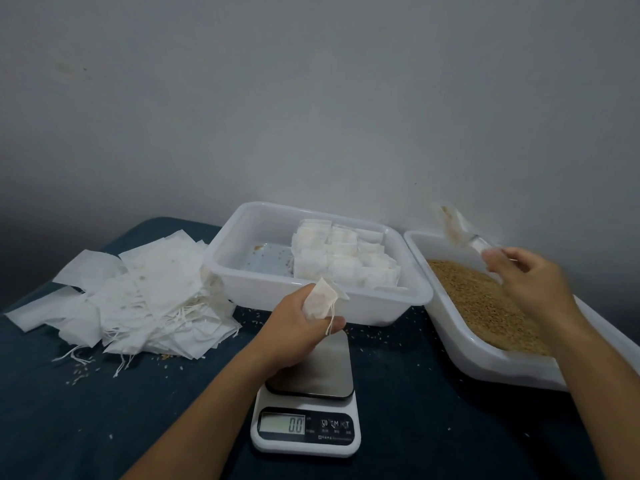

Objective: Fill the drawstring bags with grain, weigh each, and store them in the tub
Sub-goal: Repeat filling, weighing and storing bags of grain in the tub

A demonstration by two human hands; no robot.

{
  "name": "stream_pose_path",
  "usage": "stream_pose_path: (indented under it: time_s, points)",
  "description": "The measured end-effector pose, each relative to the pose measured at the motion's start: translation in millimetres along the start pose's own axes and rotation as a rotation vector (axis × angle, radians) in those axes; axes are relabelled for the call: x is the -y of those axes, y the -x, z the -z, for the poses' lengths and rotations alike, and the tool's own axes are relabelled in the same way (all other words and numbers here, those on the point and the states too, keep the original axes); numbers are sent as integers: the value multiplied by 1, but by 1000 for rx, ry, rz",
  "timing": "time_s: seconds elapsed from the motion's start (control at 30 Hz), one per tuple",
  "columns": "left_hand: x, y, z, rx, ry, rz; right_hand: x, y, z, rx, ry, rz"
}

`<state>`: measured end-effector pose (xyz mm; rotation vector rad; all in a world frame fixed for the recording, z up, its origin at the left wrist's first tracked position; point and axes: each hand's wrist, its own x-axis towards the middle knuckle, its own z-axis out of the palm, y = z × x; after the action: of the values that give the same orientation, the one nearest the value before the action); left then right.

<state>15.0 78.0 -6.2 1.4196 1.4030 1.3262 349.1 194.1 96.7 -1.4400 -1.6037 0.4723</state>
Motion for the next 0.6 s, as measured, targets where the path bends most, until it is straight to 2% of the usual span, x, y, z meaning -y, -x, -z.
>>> stream_pose_path:
  time_s: [0.13, 0.33, 0.6]
  points:
    - [-1, 0, 1, -23, -2, 2, 22, 17, 4, 230, -91, 96]
    - [-3, 0, 0, -64, 20, -15, 54, 29, 10, 542, 46, 205]
    - [5, -3, 1, -57, -2, -24, 102, 26, 17, 623, 284, 381]
